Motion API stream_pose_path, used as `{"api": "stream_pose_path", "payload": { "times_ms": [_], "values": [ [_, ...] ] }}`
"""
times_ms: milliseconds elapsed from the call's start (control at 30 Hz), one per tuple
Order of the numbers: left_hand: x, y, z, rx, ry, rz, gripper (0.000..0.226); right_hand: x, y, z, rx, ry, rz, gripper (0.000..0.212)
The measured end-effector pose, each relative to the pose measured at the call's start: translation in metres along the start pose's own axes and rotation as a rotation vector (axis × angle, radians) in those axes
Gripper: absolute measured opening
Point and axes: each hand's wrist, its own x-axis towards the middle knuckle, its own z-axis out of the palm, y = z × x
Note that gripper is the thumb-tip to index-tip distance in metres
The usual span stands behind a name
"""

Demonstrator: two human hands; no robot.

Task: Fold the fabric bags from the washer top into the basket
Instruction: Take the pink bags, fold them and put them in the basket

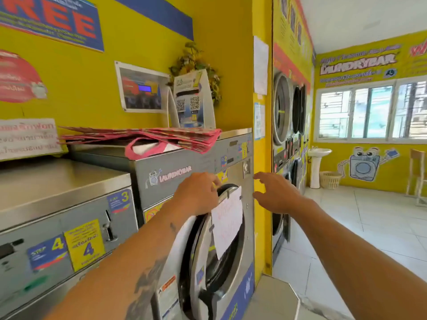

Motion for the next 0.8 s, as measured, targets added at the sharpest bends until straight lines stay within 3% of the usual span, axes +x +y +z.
{"api": "stream_pose_path", "payload": {
  "times_ms": [200,367,500,633,800],
  "values": [
    [0.019,-0.028,-0.052,-0.034,0.131,0.072,0.03,0.039,-0.054,-0.028,-0.02,0.067,-0.067,0.062],
    [0.039,-0.057,-0.102,-0.03,0.339,0.21,0.026,0.075,-0.088,-0.039,0.015,0.149,-0.138,0.064],
    [0.062,-0.089,-0.135,0.018,0.4,0.163,0.027,0.104,-0.109,-0.038,0.079,0.171,-0.238,0.069],
    [0.087,-0.128,-0.151,0.074,0.288,0.074,0.05,0.14,-0.117,-0.026,0.115,0.092,-0.252,0.086],
    [0.122,-0.164,-0.16,0.096,-0.054,0.026,0.07,0.166,-0.105,-0.008,0.096,-0.263,-0.2,0.117]
  ]
}}
